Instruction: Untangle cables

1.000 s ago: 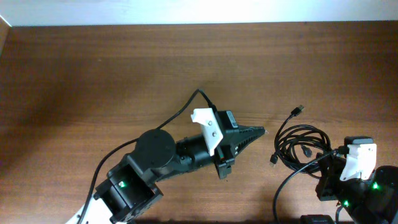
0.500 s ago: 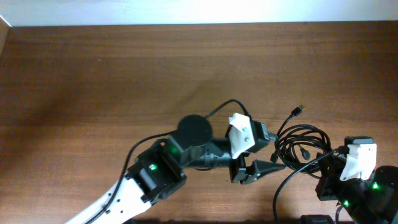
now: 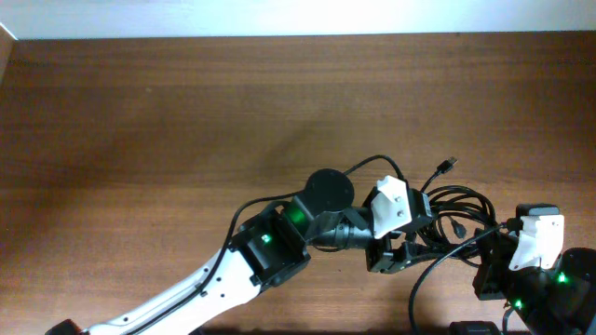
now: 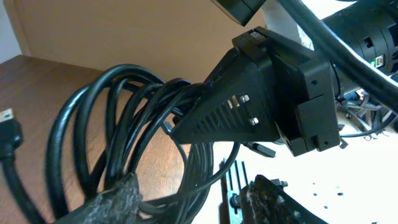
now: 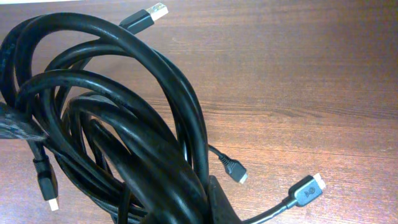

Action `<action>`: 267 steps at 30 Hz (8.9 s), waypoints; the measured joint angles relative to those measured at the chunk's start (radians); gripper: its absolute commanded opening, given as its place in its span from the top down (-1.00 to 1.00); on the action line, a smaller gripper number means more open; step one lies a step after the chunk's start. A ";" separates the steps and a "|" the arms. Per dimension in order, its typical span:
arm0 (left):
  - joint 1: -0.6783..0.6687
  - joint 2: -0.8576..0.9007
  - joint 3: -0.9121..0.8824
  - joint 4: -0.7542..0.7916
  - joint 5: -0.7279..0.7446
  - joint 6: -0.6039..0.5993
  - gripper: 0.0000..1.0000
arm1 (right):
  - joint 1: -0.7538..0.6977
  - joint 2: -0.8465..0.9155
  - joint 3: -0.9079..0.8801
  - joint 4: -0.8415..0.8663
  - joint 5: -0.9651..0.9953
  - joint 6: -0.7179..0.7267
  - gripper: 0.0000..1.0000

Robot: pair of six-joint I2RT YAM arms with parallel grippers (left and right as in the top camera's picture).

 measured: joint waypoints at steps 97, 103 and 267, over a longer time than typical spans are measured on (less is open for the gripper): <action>-0.038 0.031 0.001 0.031 -0.171 -0.026 0.72 | -0.003 0.000 0.000 0.016 -0.102 0.003 0.86; -0.038 0.031 0.001 0.031 -0.176 -0.027 1.00 | -0.003 0.000 0.000 0.017 -0.103 0.003 0.87; 0.327 -0.089 -0.006 0.240 0.175 -0.297 1.00 | 0.004 0.000 0.001 0.039 -0.047 -0.005 0.92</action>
